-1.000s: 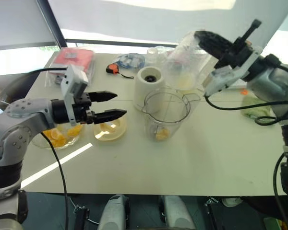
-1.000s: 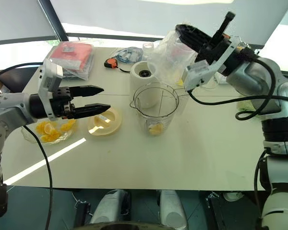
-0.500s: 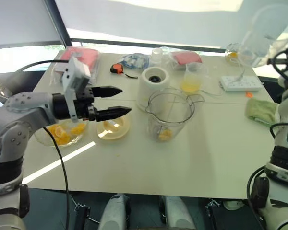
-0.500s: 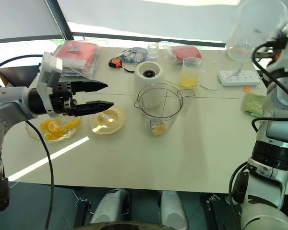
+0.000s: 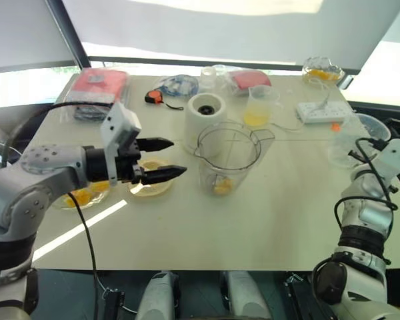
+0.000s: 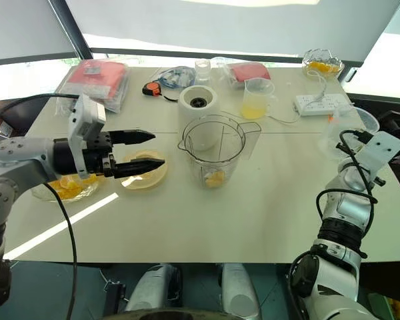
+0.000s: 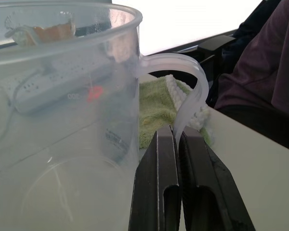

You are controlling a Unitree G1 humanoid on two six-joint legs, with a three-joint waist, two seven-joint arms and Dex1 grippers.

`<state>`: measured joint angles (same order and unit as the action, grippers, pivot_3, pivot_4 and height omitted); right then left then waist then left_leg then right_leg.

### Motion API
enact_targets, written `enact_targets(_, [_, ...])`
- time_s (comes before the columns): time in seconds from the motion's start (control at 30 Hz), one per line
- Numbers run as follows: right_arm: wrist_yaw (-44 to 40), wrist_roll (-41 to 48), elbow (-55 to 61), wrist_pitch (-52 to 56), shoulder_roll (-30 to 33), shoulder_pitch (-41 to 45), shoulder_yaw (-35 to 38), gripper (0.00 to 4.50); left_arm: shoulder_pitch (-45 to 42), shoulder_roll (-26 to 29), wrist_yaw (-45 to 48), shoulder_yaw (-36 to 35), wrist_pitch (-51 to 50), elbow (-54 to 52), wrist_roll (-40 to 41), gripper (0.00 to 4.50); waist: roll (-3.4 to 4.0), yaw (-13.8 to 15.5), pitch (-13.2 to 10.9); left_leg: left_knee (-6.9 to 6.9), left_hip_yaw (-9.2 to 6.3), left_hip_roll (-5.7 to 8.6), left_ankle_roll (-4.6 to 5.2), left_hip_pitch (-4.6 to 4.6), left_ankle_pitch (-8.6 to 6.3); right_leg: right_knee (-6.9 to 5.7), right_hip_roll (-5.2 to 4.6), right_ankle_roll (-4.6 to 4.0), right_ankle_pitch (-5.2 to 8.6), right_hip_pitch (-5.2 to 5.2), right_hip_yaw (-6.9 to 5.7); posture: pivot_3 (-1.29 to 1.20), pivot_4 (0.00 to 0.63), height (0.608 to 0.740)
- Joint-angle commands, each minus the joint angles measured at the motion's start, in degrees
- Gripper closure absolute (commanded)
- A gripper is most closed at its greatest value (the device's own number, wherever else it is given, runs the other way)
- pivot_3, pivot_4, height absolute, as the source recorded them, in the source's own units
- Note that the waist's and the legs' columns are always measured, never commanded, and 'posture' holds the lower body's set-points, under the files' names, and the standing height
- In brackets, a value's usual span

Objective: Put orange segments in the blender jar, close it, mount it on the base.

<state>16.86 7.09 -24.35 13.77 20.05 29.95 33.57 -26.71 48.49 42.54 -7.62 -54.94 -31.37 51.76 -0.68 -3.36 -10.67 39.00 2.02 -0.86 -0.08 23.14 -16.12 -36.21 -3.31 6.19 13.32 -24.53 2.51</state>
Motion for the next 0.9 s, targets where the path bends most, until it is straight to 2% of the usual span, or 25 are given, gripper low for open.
enact_targets(0.03, [3.1,0.9,-1.4,-2.0,-0.1,2.2,0.7,4.43,-0.1,0.6,-1.1,-1.3,-0.2,-2.6,0.9,0.67,0.0,0.1,0.0,0.0,0.0,0.0,0.0,0.0,0.0,0.0,0.0,0.0,0.0,0.0,0.0,0.0,0.15,0.74])
enact_targets(0.2, [6.5,1.6,-4.7,-3.5,-2.0,3.6,-0.1,4.43,-0.9,-0.2,-2.7,-2.0,-0.7,-2.3,2.0,0.67,0.0,0.0,0.0,0.0,-0.02,0.0,0.0,0.0,0.0,0.0,0.0,0.0,0.0,0.0,0.0,0.0,0.15,0.74])
enact_targets(0.47, [7.9,1.6,-3.8,-4.1,-4.6,2.1,-2.4,4.43,-1.0,0.4,-3.1,-1.8,-0.2,-2.0,2.6,0.67,0.0,-0.4,0.0,0.0,-0.04,-0.01,0.0,0.0,0.0,0.01,0.01,0.0,0.0,0.0,-0.01,0.0,0.15,0.74])
enact_targets(0.57, [8.2,1.3,-3.7,-4.3,-5.0,1.2,-3.0,3.67,-1.1,0.2,-3.0,-1.5,0.1,-1.8,2.5,0.67,0.0,-0.4,0.0,0.0,-0.05,-0.01,0.0,0.01,0.0,0.02,0.01,0.0,0.0,0.0,-0.01,0.0,0.15,0.74])
enact_targets(0.8, [9.8,1.9,-0.9,-2.5,-6.0,-1.4,-3.6,0.03,-1.1,0.3,-2.3,-0.9,0.8,-1.1,1.5,0.67,0.0,-0.5,0.0,0.0,-0.05,0.0,0.0,0.01,0.0,0.03,0.01,0.0,0.0,0.01,-0.01,0.0,0.15,0.74])
enact_targets(0.9, [10.3,2.1,3.9,-0.6,-7.7,-4.3,-4.3,0.03,-0.4,0.7,-1.2,-1.0,1.4,-0.9,0.9,0.67,0.0,-0.5,0.0,-0.01,-0.08,-0.02,0.0,0.01,0.0,0.03,0.04,0.0,0.0,0.01,-0.02,0.0,0.15,0.74])
